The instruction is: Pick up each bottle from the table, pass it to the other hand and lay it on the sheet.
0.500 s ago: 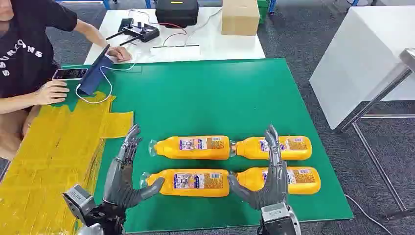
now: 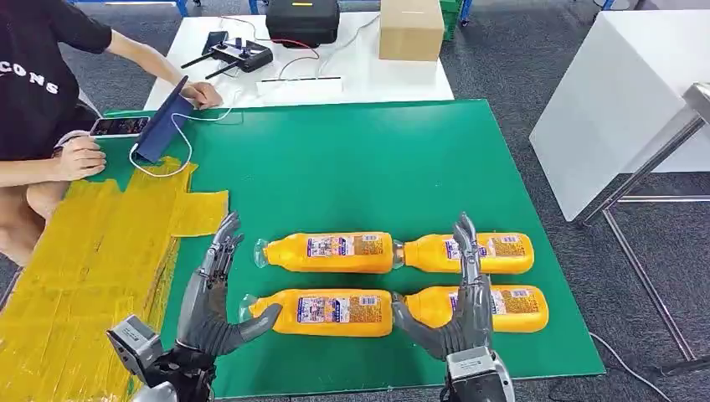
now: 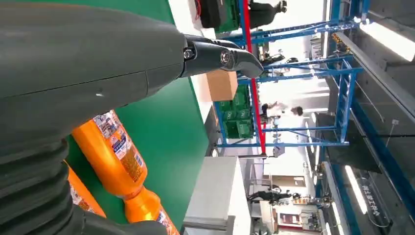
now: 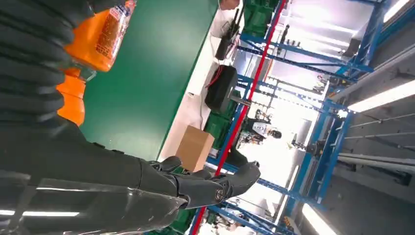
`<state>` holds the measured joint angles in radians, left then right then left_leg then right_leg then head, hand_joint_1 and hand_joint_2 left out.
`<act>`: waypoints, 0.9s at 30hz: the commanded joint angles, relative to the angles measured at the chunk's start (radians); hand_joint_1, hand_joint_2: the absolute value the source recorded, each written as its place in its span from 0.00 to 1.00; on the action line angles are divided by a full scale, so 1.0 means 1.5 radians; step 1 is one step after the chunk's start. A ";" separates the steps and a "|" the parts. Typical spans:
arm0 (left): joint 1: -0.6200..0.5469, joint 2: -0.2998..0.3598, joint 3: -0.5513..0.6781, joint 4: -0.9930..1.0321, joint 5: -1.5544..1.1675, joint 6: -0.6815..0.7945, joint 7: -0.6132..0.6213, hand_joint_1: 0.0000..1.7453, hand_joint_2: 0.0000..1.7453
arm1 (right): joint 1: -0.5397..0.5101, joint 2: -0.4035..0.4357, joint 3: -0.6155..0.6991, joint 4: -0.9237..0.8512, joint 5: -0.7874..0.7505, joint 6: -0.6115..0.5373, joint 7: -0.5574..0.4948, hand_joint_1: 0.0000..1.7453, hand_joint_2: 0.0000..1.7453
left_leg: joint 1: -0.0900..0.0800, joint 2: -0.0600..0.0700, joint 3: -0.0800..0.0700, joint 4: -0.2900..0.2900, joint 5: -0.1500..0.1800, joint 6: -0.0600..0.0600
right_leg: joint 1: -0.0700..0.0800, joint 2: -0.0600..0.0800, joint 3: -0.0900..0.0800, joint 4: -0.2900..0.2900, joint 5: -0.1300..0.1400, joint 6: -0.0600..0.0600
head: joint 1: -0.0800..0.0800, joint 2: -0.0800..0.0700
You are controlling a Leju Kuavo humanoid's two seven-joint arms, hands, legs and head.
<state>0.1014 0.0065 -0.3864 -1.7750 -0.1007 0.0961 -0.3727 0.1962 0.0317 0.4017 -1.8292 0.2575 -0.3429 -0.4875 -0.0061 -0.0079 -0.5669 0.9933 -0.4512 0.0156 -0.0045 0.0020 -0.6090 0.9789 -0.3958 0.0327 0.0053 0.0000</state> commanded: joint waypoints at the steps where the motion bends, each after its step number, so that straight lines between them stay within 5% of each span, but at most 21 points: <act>1: 0.014 -0.037 0.061 0.020 -0.015 0.116 -0.119 1.00 1.00 | -0.019 -0.007 -0.001 0.013 -0.074 0.041 -0.027 0.86 1.00 | 0.000 0.000 0.002 0.000 -0.001 -0.001 | 0.000 0.000 0.002 -0.001 -0.001 0.000 | 0.000 0.000; 6: 0.014 -0.035 0.064 0.021 -0.010 0.113 -0.124 1.00 1.00 | -0.021 -0.006 -0.004 0.015 -0.075 0.041 -0.027 0.95 1.00 | 0.000 0.000 0.001 0.000 -0.001 -0.001 | 0.000 0.000 0.002 -0.001 0.000 0.000 | 0.000 0.000; 9: 0.014 -0.035 0.064 0.021 -0.010 0.113 -0.124 1.00 1.00 | -0.021 -0.006 -0.004 0.015 -0.075 0.041 -0.027 0.80 1.00 | 0.001 0.001 0.003 0.000 -0.001 -0.001 | 0.001 0.000 0.003 -0.001 -0.001 0.000 | 0.000 0.000; 14: 0.015 -0.033 0.067 0.021 -0.008 0.113 -0.126 1.00 1.00 | -0.023 -0.006 -0.006 0.016 -0.075 0.041 -0.027 0.96 1.00 | 0.001 0.000 0.002 0.000 -0.001 -0.001 | 0.001 0.000 0.002 -0.001 -0.001 0.000 | 0.000 0.000; 27: 0.014 -0.037 0.086 0.026 -0.014 0.091 -0.132 1.00 1.00 | -0.029 -0.004 -0.027 0.015 -0.061 0.049 -0.020 1.00 1.00 | 0.001 0.002 0.003 -0.001 -0.001 -0.001 | 0.001 0.002 0.002 -0.001 0.000 0.000 | 0.000 0.000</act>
<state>0.1176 -0.0137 -0.3501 -1.7750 -0.1110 0.2457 -0.5511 0.1944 0.0320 0.4013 -1.8292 0.1640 -0.2873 -0.5199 -0.0061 -0.0075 -0.5671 0.9933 -0.4513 0.0155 -0.0045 0.0022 -0.6091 0.9789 -0.3958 0.0326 0.0053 0.0000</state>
